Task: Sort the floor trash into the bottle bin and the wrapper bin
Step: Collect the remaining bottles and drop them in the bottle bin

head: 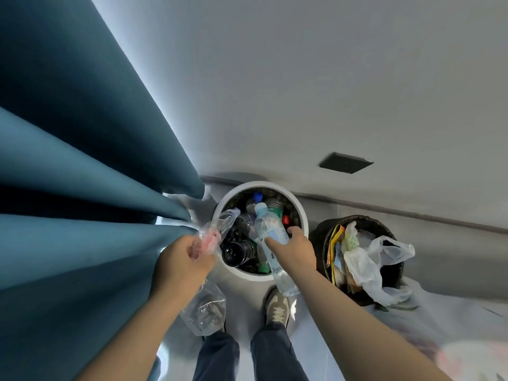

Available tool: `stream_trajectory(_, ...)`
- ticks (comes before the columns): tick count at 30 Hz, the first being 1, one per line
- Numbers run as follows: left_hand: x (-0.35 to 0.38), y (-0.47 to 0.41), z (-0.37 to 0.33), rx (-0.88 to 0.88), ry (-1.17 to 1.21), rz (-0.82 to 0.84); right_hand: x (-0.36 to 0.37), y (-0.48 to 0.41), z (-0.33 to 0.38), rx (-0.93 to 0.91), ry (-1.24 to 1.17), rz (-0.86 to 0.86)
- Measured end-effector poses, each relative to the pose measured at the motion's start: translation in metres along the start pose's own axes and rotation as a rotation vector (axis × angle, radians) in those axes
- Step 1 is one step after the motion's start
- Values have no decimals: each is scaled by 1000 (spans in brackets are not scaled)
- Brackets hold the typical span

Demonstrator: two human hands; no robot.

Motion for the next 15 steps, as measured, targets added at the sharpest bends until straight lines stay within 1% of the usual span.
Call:
stream_trajectory(4,24,-26,17,-1,3,19,28,-33,-18,88,-87,-33)
stream_trajectory(8,35,-47,24,14,5,4,52,-55,-21,68,-138,-61)
stream_trajectory(12,39,-61,25,20,-7,0,72,-66,-17,21,17,-31)
stream_trajectory(15,40,-68,25,28,-16,4,82,-71,-13,13,35,-24)
Point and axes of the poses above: each hand's wrist, its own y-axis away from the middle knuckle, its own x-axis out of the palm, z = x × y, the point moved 7 cm from there along -y, towards the middle knuckle, and after that the axes turned 11 degrees about -y, right-handed, at the moved point
